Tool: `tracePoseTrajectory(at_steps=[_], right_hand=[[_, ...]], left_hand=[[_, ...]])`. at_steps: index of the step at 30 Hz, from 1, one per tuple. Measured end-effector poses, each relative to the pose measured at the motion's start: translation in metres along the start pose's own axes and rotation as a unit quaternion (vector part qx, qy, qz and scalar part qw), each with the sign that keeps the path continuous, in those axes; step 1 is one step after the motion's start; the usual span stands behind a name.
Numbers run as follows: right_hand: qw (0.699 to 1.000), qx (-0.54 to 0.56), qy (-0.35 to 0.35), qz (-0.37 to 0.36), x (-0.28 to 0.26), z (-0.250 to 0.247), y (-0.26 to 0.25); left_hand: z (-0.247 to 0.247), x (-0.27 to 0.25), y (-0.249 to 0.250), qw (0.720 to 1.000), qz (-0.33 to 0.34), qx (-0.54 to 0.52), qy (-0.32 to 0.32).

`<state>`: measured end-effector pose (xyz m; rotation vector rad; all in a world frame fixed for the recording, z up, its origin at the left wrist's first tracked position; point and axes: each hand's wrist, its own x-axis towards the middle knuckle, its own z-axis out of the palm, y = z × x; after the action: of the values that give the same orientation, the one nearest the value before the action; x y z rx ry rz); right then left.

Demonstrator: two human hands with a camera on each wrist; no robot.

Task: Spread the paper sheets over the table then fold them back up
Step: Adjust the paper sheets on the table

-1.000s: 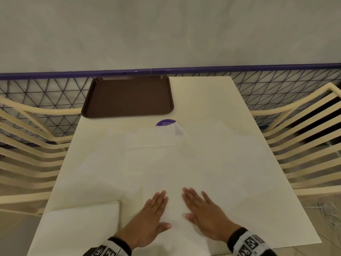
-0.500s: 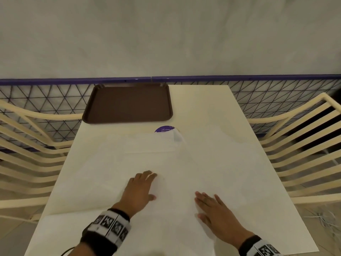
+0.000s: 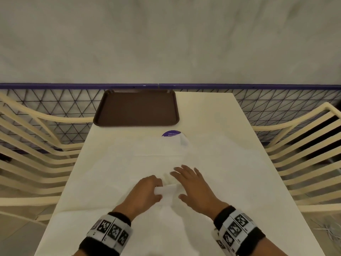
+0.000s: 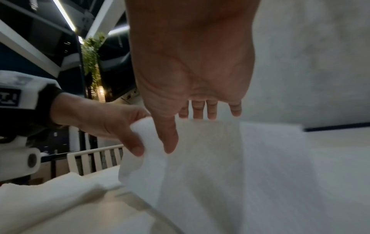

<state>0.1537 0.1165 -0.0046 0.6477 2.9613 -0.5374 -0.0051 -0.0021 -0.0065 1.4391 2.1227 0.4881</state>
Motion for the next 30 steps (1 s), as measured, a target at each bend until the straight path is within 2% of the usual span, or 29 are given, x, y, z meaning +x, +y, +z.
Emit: tracePoseTrajectory(at_steps=[4,7,10,12,14,17,20,23,26,30], right_hand=[[0.999,0.015,-0.049,-0.010,0.026,-0.015,-0.035],[0.984,0.155,-0.080,0.036,0.042,-0.018,-0.056],[0.950,0.278,-0.109,0.087,0.057,-0.012,-0.080],[0.910,0.373,-0.139,0.112,0.065,-0.001,-0.096],[0.884,0.415,-0.173,0.125,0.071,0.015,-0.109],[0.870,0.417,-0.218,0.149,0.078,0.042,-0.125],[0.873,0.385,-0.245,0.173,0.077,0.064,-0.135],[0.878,0.357,-0.257,0.187,0.072,0.080,-0.140],[0.896,0.313,-0.254,0.189,0.070,0.088,-0.144],[0.945,0.179,-0.236,0.140,0.070,0.093,-0.146]], left_hand=[[-0.036,-0.041,-0.013,0.990,-0.003,-0.112,0.088],[-0.069,-0.075,-0.045,0.962,-0.082,-0.183,0.185],[-0.091,-0.107,-0.086,0.928,-0.176,-0.230,0.234],[-0.098,-0.126,-0.112,0.910,-0.211,-0.257,0.249],[-0.100,-0.142,-0.133,0.906,-0.232,-0.246,0.256],[-0.094,-0.155,-0.161,0.908,-0.275,-0.224,0.224],[-0.079,-0.159,-0.184,0.917,-0.322,-0.180,0.150],[-0.066,-0.157,-0.200,0.912,-0.357,-0.171,0.111],[-0.056,-0.153,-0.207,0.913,-0.386,-0.106,0.072],[-0.050,-0.150,-0.204,0.910,-0.405,-0.059,0.068]])
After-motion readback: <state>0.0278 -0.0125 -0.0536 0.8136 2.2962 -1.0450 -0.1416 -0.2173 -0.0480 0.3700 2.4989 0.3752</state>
